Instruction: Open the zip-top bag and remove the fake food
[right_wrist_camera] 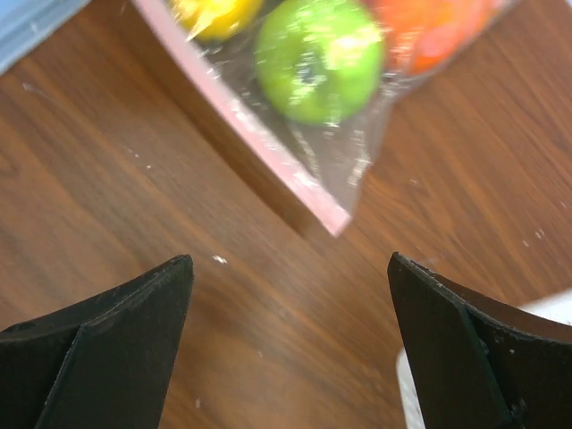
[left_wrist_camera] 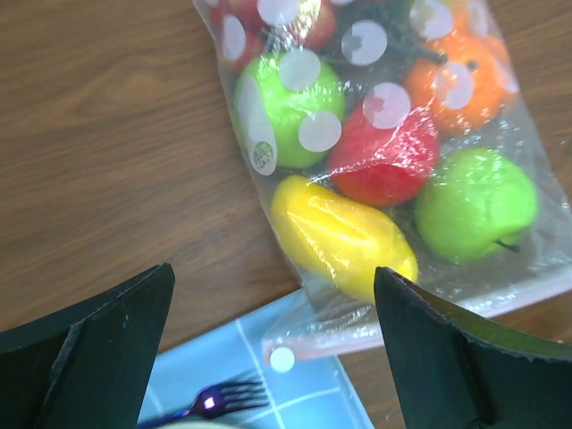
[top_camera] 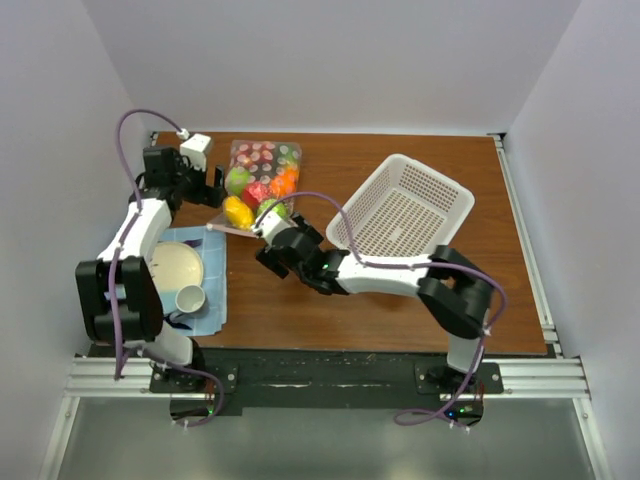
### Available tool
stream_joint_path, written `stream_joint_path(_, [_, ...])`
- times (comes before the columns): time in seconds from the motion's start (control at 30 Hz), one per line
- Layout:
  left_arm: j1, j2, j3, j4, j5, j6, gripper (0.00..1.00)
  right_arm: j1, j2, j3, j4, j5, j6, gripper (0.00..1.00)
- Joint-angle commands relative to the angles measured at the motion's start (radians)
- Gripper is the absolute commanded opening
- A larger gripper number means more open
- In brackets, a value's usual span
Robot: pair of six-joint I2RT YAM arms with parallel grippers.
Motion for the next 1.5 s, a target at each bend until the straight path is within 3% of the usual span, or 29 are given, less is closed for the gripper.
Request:
stream_joint_path(0.0, [-0.03,0.107,0.022,0.092,-0.037,0.007,1.0,0.005,0.086,0.101,0.112,0.033,-0.129,0.96])
stream_joint_path(0.2, [-0.05,0.159,0.048,0.102,-0.04,0.004,1.0,0.003,0.228,0.187,0.14,0.079,-0.17,0.96])
stream_joint_path(0.4, [-0.05,0.105,-0.018,0.107,-0.029,0.036,1.0,-0.014,0.347,0.251,0.243,0.185,-0.248,0.95])
stream_joint_path(0.53, [-0.048,0.04,-0.056,0.086,0.005,0.048,1.0,-0.05,0.384,0.274,0.288,0.208,-0.25,0.88])
stream_joint_path(0.83, [0.014,-0.077,-0.038,-0.006,0.123,0.033,1.0,-0.103,0.404,0.317,0.328,0.188,-0.265,0.43])
stream_joint_path(0.97, [0.076,-0.137,-0.021,-0.014,0.173,0.025,1.0,-0.104,0.341,0.313,0.329,0.159,-0.281,0.0])
stream_joint_path(1.1, [0.172,-0.216,-0.009,0.019,0.27,-0.004,1.0,-0.104,0.236,0.314,0.255,0.09,-0.268,0.0])
stream_joint_path(1.2, [0.263,-0.317,-0.061,0.143,0.405,-0.074,1.0,-0.106,0.162,0.36,0.14,0.028,-0.232,0.0])
stream_joint_path(1.23, [0.289,-0.358,-0.155,0.315,0.519,-0.131,1.0,-0.107,0.148,0.383,0.105,0.015,-0.221,0.0])
stream_joint_path(1.33, [0.378,-0.422,-0.274,0.604,0.732,-0.321,1.0,-0.119,0.108,0.492,-0.056,-0.064,-0.16,0.0])
stream_joint_path(1.4, [0.418,-0.413,-0.33,0.787,0.787,-0.445,1.0,-0.126,0.088,0.576,-0.163,-0.143,-0.118,0.0])
stream_joint_path(1.43, [0.43,-0.413,-0.413,1.043,0.802,-0.604,1.0,-0.126,0.09,0.607,-0.199,-0.156,-0.109,0.0])
stream_joint_path(1.47, [0.45,-0.413,-0.452,1.178,0.81,-0.681,1.0,-0.127,0.09,0.672,-0.234,-0.17,-0.097,0.0])
